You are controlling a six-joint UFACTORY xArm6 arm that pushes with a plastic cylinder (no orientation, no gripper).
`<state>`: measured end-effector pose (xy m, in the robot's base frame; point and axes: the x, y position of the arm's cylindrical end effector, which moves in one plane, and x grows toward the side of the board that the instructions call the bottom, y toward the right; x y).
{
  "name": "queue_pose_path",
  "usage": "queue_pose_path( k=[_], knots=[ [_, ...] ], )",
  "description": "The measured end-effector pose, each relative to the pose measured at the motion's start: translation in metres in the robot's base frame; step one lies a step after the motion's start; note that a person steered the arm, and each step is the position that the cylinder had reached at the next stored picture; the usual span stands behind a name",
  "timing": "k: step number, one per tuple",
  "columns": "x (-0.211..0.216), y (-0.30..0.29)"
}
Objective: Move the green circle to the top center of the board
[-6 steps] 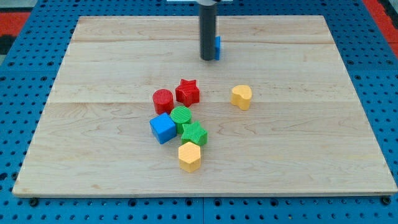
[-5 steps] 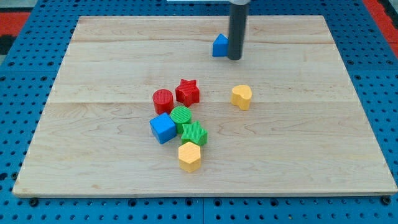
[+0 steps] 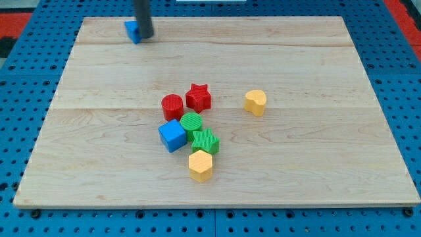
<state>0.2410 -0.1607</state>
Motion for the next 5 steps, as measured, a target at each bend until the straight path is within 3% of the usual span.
queue_pose_path(
  k=[2, 5],
  knots=[
    [-0.002, -0.028],
    [0.000, 0.082]
  ],
)
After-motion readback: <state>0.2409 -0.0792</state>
